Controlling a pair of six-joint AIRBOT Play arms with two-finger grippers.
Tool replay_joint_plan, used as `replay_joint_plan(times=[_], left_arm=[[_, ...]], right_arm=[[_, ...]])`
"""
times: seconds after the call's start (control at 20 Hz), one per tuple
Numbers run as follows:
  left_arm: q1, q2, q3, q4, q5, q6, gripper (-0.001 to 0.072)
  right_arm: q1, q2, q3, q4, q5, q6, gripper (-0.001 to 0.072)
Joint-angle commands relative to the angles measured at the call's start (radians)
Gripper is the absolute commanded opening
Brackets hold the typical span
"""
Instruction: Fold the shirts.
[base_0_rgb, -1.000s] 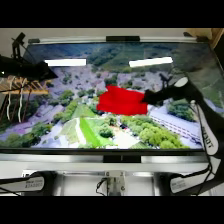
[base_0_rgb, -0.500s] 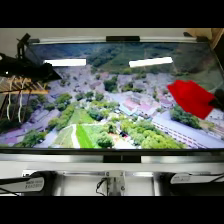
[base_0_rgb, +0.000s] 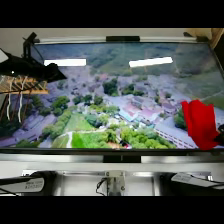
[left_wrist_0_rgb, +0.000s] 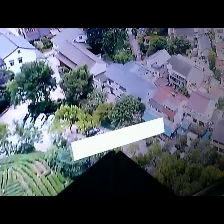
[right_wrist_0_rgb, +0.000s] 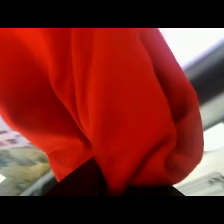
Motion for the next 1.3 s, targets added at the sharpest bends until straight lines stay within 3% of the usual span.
replay_joint_plan(times=[0.0,0.3,0.35,0.4,0.45,0.7,0.8,0.85,0.9,1.0,1.05,1.1,1.15,1.25], left_arm=[[-0.003,0.000,0.001,0.000,0.003,0.000,0.0032],[-0.003,0.000,0.000,0.001,0.004,0.003,0.0032],[-0.003,0.000,0.001,0.001,0.004,0.003,0.0032],[-0.003,-0.001,0.001,0.001,0.005,0.003,0.0032],[-0.003,-0.002,0.001,0.005,0.010,0.003,0.0032],[-0.002,-0.010,0.002,0.030,0.016,0.014,0.0031],[-0.004,-0.019,0.012,0.117,0.017,0.007,0.0030],[-0.016,-0.032,0.030,0.214,-0.006,-0.013,0.0029],[-0.049,-0.048,0.056,0.392,-0.060,-0.055,0.0028],[-0.149,-0.087,0.079,0.800,-0.189,-0.122,0.0031],[-0.183,-0.104,0.077,0.869,-0.224,-0.121,0.0072],[-0.198,-0.116,0.076,0.832,-0.249,-0.140,0.0424],[-0.205,-0.121,0.068,0.748,-0.272,-0.179,0.0700],[-0.207,-0.090,-0.005,0.590,-0.297,-0.143,0.0717]], right_arm=[[-0.023,0.036,-0.093,-0.122,-0.035,0.002,0.0071],[-0.025,0.037,-0.179,-0.135,-0.040,0.048,0.0076],[-0.025,0.037,-0.181,-0.142,-0.039,0.064,0.0179],[-0.025,0.038,-0.181,-0.152,-0.030,0.063,0.0490],[-0.023,0.047,-0.181,-0.166,-0.013,0.056,0.0619],[-0.022,0.135,0.003,-0.337,0.148,0.084,0.0618],[0.016,0.132,0.213,-0.169,0.115,0.106,0.0601],[0.072,0.132,0.308,-0.055,0.052,0.098,0.0585],[0.166,0.132,0.394,0.047,-0.029,0.069,0.0500],[0.415,0.132,0.494,0.096,-0.167,0.066,0.0499],[0.560,0.132,0.504,0.068,-0.220,0.117,0.0510],[0.688,0.116,0.504,0.020,-0.226,0.220,0.0609],[0.799,0.080,0.504,-0.010,-0.169,0.288,0.0668],[0.931,-0.006,0.500,0.004,0.025,0.257,0.0667]])
